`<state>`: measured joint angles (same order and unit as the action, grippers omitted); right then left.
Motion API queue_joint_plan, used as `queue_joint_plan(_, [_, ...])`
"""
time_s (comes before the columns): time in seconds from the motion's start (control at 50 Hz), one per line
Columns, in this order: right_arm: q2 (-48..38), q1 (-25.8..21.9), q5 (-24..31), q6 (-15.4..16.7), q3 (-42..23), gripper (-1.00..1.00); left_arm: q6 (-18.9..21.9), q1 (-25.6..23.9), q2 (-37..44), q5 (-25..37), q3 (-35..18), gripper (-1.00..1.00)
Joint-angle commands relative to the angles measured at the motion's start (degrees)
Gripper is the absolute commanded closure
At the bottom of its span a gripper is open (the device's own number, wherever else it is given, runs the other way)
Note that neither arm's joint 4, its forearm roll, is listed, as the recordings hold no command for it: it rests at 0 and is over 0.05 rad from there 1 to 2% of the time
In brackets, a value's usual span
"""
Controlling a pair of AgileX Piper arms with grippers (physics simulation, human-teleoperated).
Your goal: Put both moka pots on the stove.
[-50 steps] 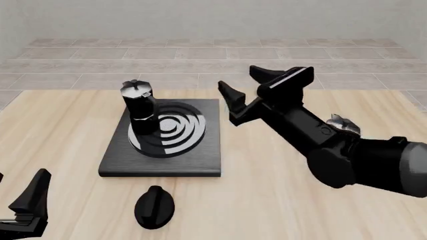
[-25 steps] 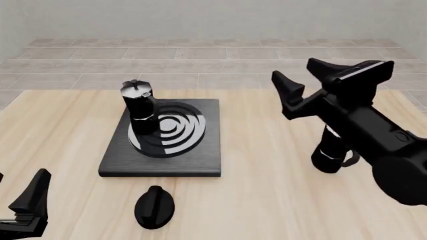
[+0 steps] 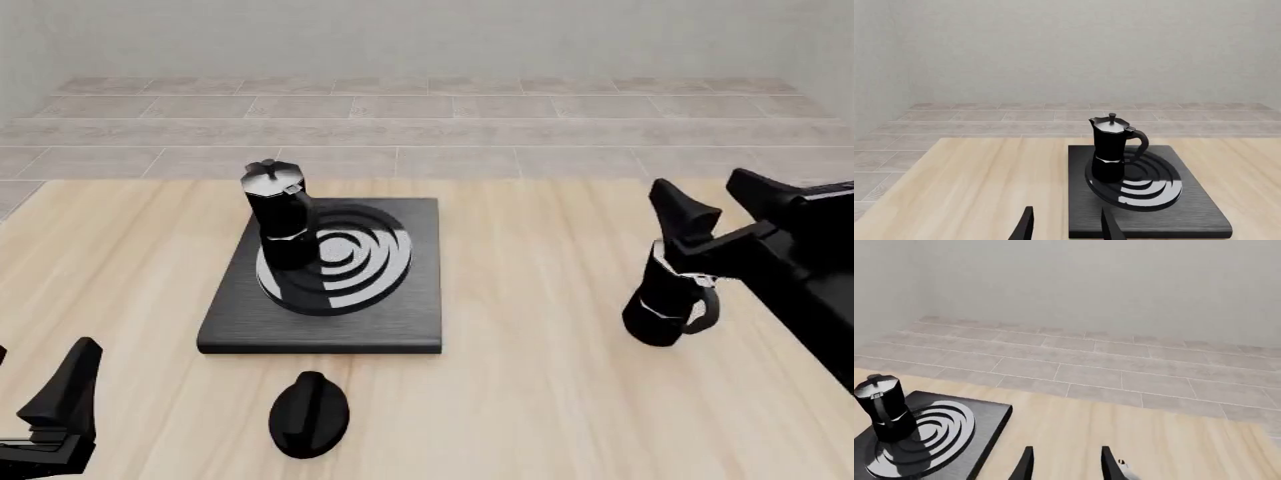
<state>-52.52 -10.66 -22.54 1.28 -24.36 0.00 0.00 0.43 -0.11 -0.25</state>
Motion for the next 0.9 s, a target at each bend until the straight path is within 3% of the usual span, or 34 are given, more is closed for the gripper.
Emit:
queue_joint_plan(0.02, [4.49, 3.33, 5.50, -0.97, 3.00, -1.00, 0.00, 0.00, 0.00, 0.00, 0.00, -1.00])
queue_joint_plan(0.28, [9.49, 6.26, 12.42, 0.62, 4.83, -1.00, 0.00, 0.00, 0.00, 0.00, 0.00, -1.00])
queue_joint_plan(0.38, [10.45, 7.68, 14.93, -0.30, 5.12, -1.00, 0.00, 0.00, 0.00, 0.00, 0.00, -1.00])
queue_joint_plan(0.9, [15.43, 12.08, 19.14, -1.06, 8.24, -1.00, 0.00, 0.00, 0.00, 0.00, 0.00, -1.00])
